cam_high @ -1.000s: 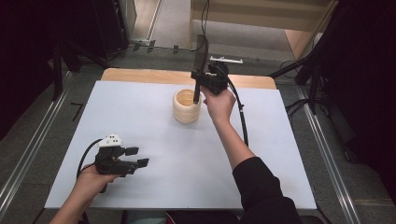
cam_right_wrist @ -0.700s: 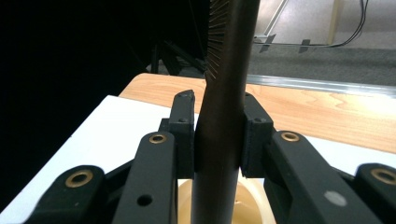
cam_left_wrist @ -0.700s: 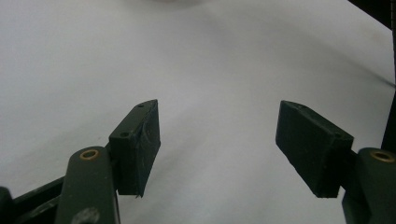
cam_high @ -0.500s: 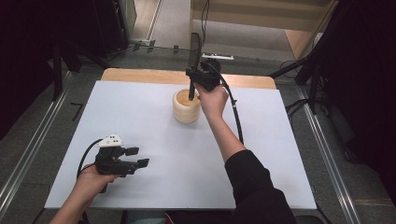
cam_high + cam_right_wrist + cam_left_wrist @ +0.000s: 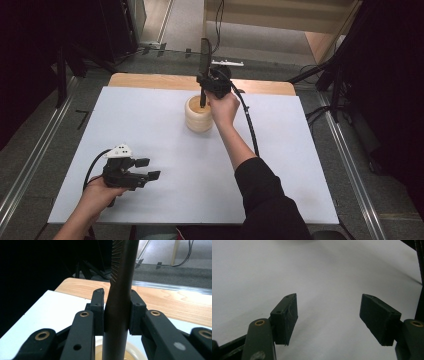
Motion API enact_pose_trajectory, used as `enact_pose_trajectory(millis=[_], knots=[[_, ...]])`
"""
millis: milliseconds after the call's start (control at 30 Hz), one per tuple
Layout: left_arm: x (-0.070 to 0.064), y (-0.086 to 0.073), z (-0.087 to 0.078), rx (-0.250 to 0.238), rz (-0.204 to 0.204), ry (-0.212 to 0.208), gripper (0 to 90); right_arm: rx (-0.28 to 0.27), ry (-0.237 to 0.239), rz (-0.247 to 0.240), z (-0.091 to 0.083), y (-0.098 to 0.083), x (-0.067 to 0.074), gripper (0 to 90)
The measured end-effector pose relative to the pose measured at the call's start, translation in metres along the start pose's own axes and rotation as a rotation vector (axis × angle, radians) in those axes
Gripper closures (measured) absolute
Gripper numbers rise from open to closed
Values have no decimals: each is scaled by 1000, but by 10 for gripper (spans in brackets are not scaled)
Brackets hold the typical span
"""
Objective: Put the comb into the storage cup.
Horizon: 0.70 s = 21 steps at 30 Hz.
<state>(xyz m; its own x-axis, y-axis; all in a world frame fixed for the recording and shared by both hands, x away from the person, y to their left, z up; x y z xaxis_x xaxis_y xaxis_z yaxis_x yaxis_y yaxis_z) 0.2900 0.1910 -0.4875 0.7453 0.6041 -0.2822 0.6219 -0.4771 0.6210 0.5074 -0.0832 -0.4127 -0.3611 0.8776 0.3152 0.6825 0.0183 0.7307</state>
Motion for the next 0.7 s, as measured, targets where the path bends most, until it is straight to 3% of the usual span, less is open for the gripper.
enact_pose_trajectory(millis=[700], knots=[[0, 0, 1, 2, 4, -2, 316, 9, 6, -10, 18, -18, -5, 693]])
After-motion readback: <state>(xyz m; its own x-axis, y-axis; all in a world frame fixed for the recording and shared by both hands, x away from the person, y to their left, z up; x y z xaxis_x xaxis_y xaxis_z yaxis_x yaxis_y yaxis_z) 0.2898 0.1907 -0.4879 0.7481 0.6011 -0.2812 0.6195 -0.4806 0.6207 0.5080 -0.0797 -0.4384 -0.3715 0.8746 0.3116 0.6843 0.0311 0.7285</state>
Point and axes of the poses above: each handheld gripper's, and its own axes: z roughly forward along the jaws, y roughly out of its top, x roughly to its left, the point moved 3 cm from there along z, roughly forward along the jaws, and after that the axes turned 9 degrees about x, right-handed, at the moved point
